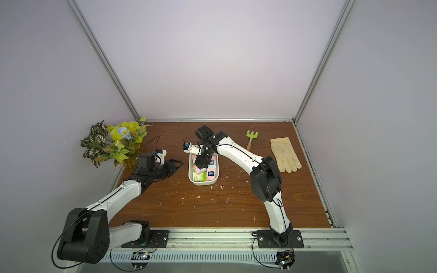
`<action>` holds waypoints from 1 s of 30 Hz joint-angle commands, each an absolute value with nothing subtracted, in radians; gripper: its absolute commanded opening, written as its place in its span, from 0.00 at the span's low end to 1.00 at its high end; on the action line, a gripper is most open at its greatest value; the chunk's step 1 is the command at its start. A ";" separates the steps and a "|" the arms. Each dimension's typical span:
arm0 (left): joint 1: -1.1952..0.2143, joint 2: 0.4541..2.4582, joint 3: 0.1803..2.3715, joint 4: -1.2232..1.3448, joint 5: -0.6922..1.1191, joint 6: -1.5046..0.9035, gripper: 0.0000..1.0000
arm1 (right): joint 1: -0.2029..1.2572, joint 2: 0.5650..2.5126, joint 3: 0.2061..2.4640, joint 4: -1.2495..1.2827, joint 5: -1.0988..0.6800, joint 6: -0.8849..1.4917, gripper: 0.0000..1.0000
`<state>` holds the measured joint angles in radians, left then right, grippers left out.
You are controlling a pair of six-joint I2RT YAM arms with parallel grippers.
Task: Take the pocket tissues out of the storage box
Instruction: Pick up the pocket tissues from the storage box.
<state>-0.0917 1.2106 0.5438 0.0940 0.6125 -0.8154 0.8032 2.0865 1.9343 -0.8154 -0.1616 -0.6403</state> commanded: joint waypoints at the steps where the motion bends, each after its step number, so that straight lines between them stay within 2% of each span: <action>1: -0.098 1.192 0.526 0.078 0.598 -0.816 0.50 | 0.811 2.073 1.986 -0.868 -0.230 -0.882 0.87; 6: -0.098 1.200 0.512 0.086 0.596 -0.817 0.50 | 0.825 2.123 2.006 -0.884 -0.204 -1.002 0.87; 18: -0.095 1.204 0.513 0.074 0.587 -0.804 0.51 | 0.827 2.217 2.076 -0.927 -0.210 -1.019 0.79; 30: -0.089 1.209 0.508 0.080 0.588 -0.805 0.51 | 0.825 2.252 2.053 -0.925 -0.190 -1.012 0.81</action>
